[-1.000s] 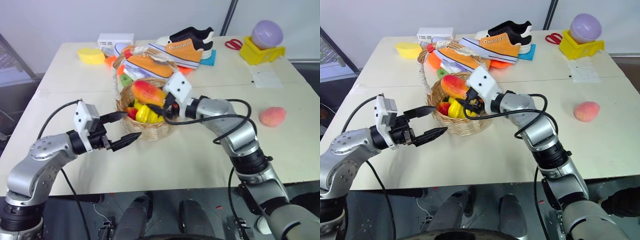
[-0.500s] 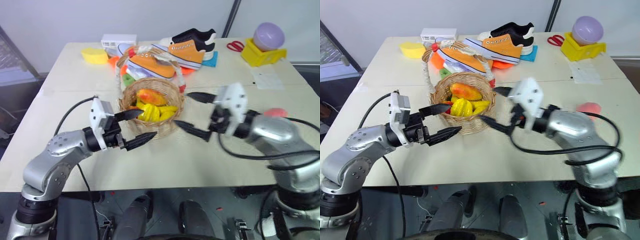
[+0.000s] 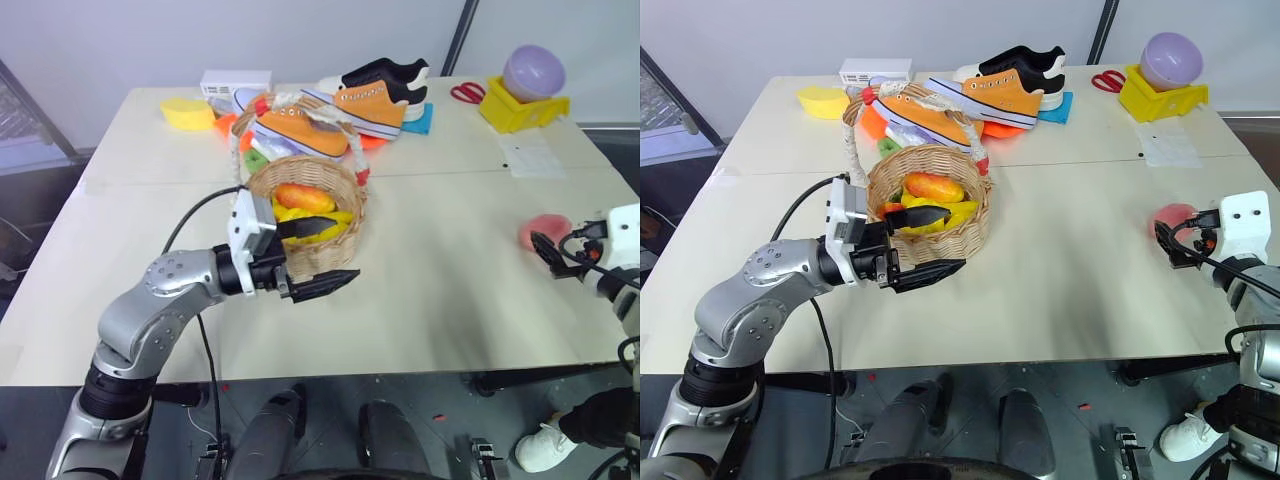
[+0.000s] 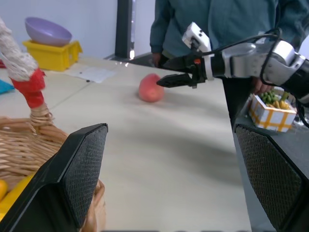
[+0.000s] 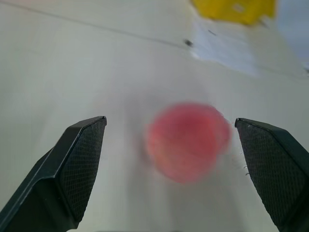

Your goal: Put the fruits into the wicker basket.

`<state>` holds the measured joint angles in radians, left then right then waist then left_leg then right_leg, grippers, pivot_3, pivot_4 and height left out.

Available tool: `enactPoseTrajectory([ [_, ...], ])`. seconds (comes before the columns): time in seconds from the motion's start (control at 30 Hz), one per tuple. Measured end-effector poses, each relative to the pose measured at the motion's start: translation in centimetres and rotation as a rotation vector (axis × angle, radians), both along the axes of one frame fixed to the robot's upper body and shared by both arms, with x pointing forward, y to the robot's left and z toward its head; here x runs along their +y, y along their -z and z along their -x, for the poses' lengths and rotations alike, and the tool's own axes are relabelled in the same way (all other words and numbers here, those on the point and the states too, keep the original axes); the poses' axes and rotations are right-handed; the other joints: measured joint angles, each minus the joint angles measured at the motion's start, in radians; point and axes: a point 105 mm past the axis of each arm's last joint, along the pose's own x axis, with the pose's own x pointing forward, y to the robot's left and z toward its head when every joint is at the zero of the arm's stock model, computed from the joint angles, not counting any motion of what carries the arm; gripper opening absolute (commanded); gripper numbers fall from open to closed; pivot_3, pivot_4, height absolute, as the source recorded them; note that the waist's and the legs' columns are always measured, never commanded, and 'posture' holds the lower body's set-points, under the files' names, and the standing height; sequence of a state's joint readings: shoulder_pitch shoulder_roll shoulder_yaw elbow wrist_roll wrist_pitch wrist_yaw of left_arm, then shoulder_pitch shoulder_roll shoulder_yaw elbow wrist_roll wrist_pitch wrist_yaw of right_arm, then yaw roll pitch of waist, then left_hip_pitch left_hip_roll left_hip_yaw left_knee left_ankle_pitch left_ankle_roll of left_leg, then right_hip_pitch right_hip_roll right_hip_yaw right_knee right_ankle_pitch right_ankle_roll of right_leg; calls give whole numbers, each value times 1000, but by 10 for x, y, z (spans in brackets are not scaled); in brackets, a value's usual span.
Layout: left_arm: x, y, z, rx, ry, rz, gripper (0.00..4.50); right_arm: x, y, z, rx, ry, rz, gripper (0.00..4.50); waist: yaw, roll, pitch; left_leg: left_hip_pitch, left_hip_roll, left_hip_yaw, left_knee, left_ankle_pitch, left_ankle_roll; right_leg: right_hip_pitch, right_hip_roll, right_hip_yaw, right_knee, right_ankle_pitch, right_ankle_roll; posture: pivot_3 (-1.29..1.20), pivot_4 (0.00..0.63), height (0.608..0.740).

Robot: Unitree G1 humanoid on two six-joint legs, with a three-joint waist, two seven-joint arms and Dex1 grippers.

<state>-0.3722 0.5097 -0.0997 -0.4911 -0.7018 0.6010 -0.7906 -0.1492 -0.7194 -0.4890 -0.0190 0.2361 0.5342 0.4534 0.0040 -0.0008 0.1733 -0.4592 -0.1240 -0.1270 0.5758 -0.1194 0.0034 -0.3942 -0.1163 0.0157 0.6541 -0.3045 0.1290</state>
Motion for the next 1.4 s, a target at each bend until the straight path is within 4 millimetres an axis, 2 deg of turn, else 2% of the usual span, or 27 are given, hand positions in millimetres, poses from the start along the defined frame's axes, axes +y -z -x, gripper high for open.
enactPoseTrajectory([
  [0.13,-3,-5,0,-20,6,5,4500,-3,9,-17,2,16,-63,4457,1,0,0,0,0,0,1,0,0,1,0,0,0,0,0,0,150,740],
  [0.27,-4,-5,0,-22,5,6,4500,-9,9,-30,-16,53,-117,4457,2,0,0,0,0,0,1,0,0,1,0,0,0,0,1,0,150,740],
  [0.4,-4,-6,0,-25,2,6,4500,-17,13,-36,-18,97,-125,4457,3,0,0,0,0,0,1,0,0,1,1,0,0,0,1,0,150,740],
  [0.5,-4,-5,1,-26,0,6,4500,-20,15,-37,-22,112,-122,3603,3,0,0,1,0,0,1,0,0,2,1,0,0,0,1,0,150,740],
  [0.63,-4,-6,2,-28,0,6,4500,-20,14,-39,-30,111,-108,1838,-1,0,0,4,0,0,1,0,0,4,1,0,0,0,0,0,150,740],
  [0.87,-3,-6,1,-28,-2,3,4500,-12,12,-35,-35,59,-42,1838,1,0,0,4,0,0,1,0,0,4,1,0,0,0,0,0,150,740],
  [0.93,2,-4,0,-25,-20,-4,4500,5,10,-32,-29,-38,-1,1838,-3,1,0,4,0,0,0,0,0,4,1,1,0,0,0,0,150,740],
  [1.0,16,0,-4,-14,-66,-23,4500,34,-1,-28,-41,-193,16,1838,-10,3,2,3,1,0,0,0,0,2,1,1,0,0,1,0,150,740],
  [1.1,58,7,-18,19,-211,-68,4500,120,-47,-11,-136,-581,-20,1838,-30,6,3,3,3,0,-1,-1,0,0,3,2,2,0,0,0,150,740],
  [1.13,72,8,-21,22,-258,-86,4500,154,-65,-2,-178,-728,-31,1838,-33,6,3,3,4,0,-1,-1,0,0,3,3,2,0,0,0,150,740],
  [1.2,89,10,-24,25,-306,-105,4500,205,-93,16,-245,-941,-52,1838,-31,5,3,3,4,-1,-1,-2,-2,1,3,2,2,0,-1,0,150,740],
  [1.27,99,11,-25,25,-332,-112,4500,238,-106,24,-279,-1062,-111,1838,-21,3,3,3,4,-1,-1,-3,-2,-1,3,2,-2,0,-1,0,150,740],
  [1.4,111,12,-25,31,-366,-118,4500,305,-111,20,-269,-1195,-163,1838,-17,3,3,-2,2,-1,-1,-3,-2,-7,2,2,-4,1,-2,0,150,740],
])
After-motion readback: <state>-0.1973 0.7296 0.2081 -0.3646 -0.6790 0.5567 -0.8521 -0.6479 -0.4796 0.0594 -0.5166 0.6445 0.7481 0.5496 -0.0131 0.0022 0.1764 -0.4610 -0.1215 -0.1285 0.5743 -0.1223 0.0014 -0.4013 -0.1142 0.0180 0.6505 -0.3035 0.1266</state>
